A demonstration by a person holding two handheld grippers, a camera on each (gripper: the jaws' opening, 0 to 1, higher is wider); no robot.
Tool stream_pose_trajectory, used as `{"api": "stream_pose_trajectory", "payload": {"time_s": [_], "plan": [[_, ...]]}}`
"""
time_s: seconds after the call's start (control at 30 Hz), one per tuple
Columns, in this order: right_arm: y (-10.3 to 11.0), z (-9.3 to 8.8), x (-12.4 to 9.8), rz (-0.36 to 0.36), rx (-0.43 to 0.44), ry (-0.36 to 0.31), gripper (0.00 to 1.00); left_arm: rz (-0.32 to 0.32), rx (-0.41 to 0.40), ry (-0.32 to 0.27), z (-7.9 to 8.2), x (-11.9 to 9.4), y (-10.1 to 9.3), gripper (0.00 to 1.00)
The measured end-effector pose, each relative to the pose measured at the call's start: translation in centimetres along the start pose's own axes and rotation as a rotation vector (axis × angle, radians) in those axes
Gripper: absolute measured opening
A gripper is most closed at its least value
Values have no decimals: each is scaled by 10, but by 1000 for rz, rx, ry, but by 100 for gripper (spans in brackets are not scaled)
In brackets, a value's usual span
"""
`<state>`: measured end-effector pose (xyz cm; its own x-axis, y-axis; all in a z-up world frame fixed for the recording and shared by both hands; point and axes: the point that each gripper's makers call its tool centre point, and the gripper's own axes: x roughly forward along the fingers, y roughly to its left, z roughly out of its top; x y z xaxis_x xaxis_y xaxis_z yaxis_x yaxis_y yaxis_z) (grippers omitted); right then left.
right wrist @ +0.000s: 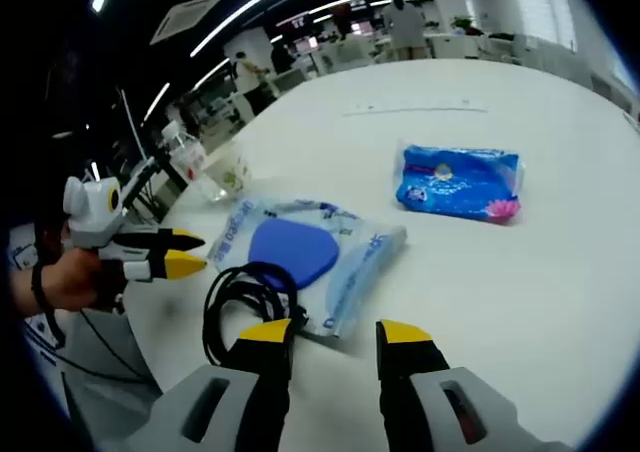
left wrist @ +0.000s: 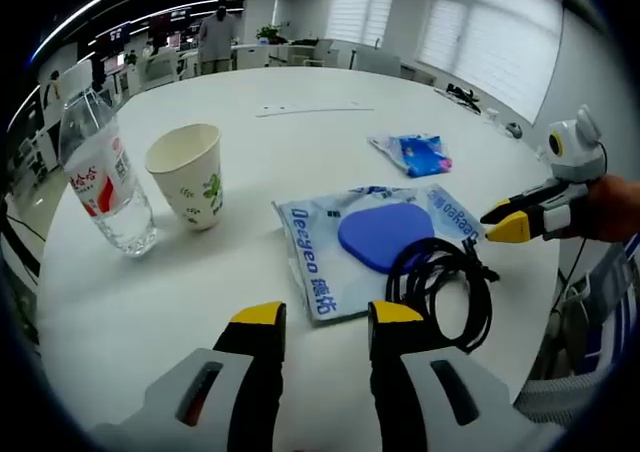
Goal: Arrange the tabletop items into an orderly group along one side of the table until the central work area is clear of visible clutter.
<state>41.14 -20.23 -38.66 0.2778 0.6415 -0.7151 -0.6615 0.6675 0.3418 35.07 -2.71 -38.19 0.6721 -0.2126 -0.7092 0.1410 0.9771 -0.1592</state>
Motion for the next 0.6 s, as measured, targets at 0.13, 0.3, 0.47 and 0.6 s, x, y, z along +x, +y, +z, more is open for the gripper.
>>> {"api": "stream_pose_trajectory", "payload": {"time_s": [0.13, 0.3, 0.47, 0.6], "plan": [[-1, 3, 6, 0, 7, 3, 30, -2, 21, 13, -2, 7, 2, 30], [1, 4, 13, 0, 30, 21, 26, -3, -5, 16, -6, 13, 10, 30], [3, 0, 17, -8, 88, 31, 22, -5, -43, 25, -3, 21, 9, 24], [2, -1, 21, -22, 127, 37, 16, -9, -87, 39, -6, 36, 15, 14]]}}
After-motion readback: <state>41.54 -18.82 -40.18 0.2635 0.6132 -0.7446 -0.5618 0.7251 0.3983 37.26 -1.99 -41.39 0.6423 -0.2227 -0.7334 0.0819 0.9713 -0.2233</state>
